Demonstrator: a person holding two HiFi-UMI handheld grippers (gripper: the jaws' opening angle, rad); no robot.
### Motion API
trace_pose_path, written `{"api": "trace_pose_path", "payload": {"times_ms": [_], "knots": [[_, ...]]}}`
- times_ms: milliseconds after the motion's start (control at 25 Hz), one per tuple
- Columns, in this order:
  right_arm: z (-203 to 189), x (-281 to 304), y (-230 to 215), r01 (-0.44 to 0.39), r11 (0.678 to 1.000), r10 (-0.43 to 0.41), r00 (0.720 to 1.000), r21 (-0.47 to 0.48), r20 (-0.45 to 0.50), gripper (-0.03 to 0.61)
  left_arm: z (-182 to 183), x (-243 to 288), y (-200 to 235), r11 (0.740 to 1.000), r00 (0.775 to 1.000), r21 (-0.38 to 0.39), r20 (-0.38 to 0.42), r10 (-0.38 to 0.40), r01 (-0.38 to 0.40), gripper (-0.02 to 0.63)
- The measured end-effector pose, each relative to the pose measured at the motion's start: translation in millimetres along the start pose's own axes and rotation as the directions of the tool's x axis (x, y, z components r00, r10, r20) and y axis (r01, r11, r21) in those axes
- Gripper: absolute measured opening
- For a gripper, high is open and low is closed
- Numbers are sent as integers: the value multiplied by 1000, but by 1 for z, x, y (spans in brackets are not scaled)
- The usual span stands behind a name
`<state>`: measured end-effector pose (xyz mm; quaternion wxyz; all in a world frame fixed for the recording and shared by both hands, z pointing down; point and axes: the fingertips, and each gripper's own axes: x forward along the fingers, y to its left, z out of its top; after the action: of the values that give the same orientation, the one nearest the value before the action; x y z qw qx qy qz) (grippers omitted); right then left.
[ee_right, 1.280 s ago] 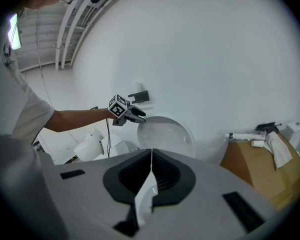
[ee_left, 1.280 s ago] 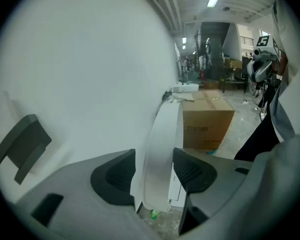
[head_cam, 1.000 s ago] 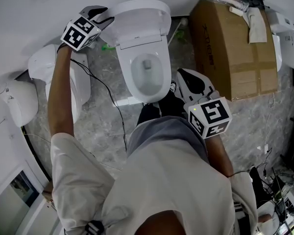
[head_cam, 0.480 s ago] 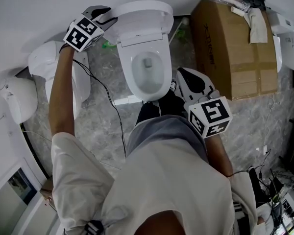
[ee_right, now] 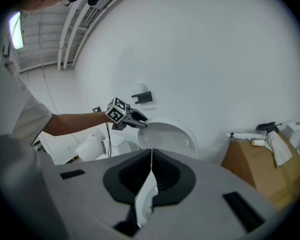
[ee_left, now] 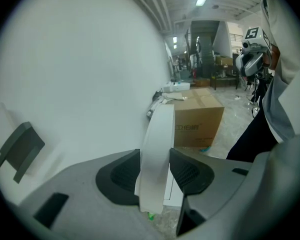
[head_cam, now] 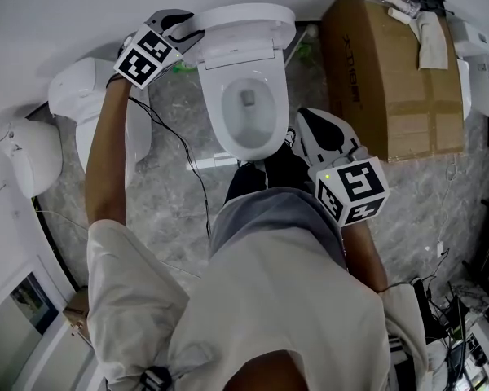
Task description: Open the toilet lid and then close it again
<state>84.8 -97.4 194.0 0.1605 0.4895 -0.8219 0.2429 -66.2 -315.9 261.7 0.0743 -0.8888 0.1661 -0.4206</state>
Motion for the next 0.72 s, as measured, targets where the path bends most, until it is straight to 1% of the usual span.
{"api": "trace_pose_path", "payload": {"times_ms": [120, 320, 560, 720], "knots": [[-3, -2, 6, -7, 1000, 7, 1000, 0, 0, 12, -3, -5, -11, 1000, 999, -30, 33, -1, 2, 181], [-9, -7, 14, -11, 1000, 11, 1000, 2, 4, 12, -4, -9, -32, 1000, 999, -5, 34, 11, -11, 181], [-16, -14, 23, -12, 1000, 12, 1000, 1, 7, 12, -9, -12, -55, 1000, 1000, 25, 20, 7, -7, 181], [-22, -20, 28, -8, 1000, 8, 1000, 2, 8, 12, -17, -14, -68, 1000, 1000, 22, 5, 12, -12, 181]]}}
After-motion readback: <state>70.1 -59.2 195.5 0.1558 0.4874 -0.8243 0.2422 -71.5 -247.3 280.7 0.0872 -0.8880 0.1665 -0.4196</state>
